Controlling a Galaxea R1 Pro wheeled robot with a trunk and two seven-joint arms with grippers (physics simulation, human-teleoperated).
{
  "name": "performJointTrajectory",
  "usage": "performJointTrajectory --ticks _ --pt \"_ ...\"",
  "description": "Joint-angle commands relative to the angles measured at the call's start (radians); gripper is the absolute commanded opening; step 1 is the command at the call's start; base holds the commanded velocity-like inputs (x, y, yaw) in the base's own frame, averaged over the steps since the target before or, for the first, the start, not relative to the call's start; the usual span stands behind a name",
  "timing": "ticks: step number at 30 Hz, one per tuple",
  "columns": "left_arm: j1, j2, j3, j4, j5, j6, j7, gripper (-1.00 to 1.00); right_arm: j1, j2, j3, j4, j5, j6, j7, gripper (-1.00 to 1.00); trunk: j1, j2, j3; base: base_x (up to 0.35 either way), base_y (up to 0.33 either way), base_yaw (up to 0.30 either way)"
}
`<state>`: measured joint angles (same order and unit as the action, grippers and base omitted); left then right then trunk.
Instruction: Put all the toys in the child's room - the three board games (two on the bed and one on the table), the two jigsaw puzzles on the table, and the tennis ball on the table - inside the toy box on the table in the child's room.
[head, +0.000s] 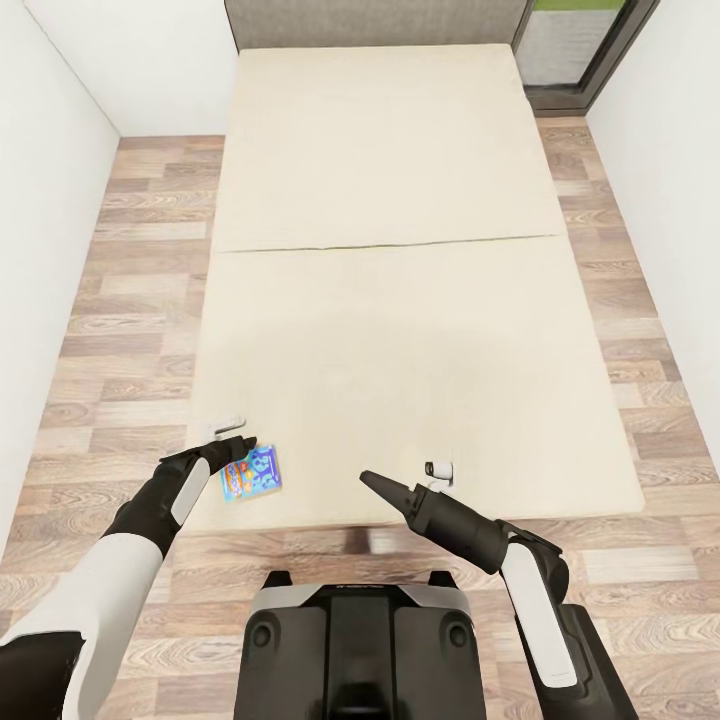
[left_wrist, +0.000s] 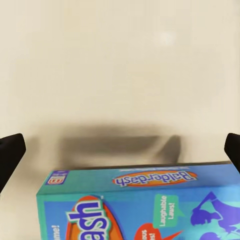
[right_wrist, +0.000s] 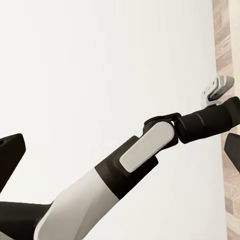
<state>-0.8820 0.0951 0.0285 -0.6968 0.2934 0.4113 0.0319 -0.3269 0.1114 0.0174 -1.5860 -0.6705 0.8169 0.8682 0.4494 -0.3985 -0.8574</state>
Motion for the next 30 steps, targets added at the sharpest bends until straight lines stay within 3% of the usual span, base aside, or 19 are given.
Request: performJointTrajectory --ticks 1,30 --pt "0.000 0.000 0.001 -0.002 0.010 0.006 0.003 1.00 0.000 0.000 -0.001 0.000 -0.003 0.005 0.000 1.00 0.001 -0.002 -0.001 0.000 0.000 0.000" --pt "0.000 0.000 0.001 -0.001 0.009 0.006 0.003 1.00 0.000 0.001 0.001 0.000 -0.003 0.005 0.001 1.00 0.001 -0.002 -0.033 0.000 0.000 0.000"
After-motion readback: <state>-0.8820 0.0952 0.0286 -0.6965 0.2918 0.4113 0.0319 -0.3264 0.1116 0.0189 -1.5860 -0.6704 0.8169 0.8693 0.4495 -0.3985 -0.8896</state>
